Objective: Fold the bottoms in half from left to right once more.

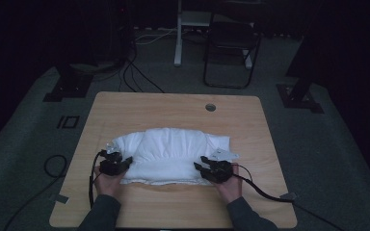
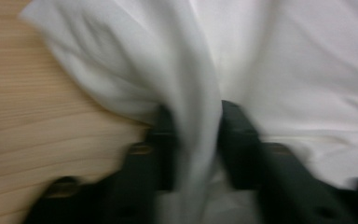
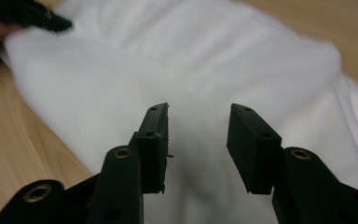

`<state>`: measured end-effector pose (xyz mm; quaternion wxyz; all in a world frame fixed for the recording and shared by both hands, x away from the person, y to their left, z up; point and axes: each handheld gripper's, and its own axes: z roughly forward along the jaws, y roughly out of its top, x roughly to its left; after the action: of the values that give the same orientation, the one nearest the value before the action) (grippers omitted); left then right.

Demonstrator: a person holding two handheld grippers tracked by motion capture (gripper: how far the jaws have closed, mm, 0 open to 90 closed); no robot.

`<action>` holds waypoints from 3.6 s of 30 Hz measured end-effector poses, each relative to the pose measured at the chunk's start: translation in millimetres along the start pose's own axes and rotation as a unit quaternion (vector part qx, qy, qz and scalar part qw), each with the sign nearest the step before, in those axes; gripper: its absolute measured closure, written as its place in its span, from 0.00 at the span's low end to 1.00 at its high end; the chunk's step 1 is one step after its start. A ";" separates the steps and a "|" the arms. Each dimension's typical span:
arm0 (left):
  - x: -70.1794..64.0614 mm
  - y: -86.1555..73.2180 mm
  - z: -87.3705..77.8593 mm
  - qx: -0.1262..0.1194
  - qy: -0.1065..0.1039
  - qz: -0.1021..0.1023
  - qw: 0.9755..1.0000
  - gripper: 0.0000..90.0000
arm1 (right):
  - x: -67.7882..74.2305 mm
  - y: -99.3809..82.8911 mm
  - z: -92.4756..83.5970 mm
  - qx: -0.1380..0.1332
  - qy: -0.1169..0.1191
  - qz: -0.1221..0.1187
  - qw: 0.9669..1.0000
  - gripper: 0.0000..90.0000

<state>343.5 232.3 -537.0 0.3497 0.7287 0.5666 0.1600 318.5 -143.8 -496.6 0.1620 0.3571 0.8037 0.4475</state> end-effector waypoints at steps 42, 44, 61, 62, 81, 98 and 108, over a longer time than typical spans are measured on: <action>-82.5 93.2 -74.3 -0.177 -0.143 0.092 0.969 0.93 | 41.9 0.8 58.5 0.100 0.043 -0.102 0.989 0.53; -87.4 94.9 -71.3 -0.175 -0.146 0.097 0.969 0.93 | 38.8 4.5 51.3 0.092 0.048 -0.112 0.988 0.51; -124.7 98.8 -57.8 -0.157 -0.159 0.145 0.964 0.92 | 8.9 0.4 49.5 0.061 0.036 -0.050 0.996 0.52; -125.4 98.1 -57.4 -0.156 -0.159 0.146 0.964 0.92 | 7.0 1.2 40.8 0.048 0.034 -0.048 0.997 0.52; -145.7 90.0 -56.8 -0.141 -0.157 0.167 0.963 0.92 | -0.2 -7.4 61.8 0.098 0.040 -0.062 0.992 0.48; -203.7 47.2 61.1 -0.009 -0.196 0.194 0.961 0.91 | -73.0 -5.2 -31.0 -0.031 -0.007 0.061 0.998 0.47; -199.2 49.5 56.3 -0.006 -0.209 0.182 0.961 0.89 | -60.2 20.3 3.8 -0.017 0.041 0.033 0.998 0.73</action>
<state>353.2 21.5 -509.9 0.4298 0.8347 0.3374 0.0687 371.1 -177.8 -485.3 0.1199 0.3615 0.7900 0.4806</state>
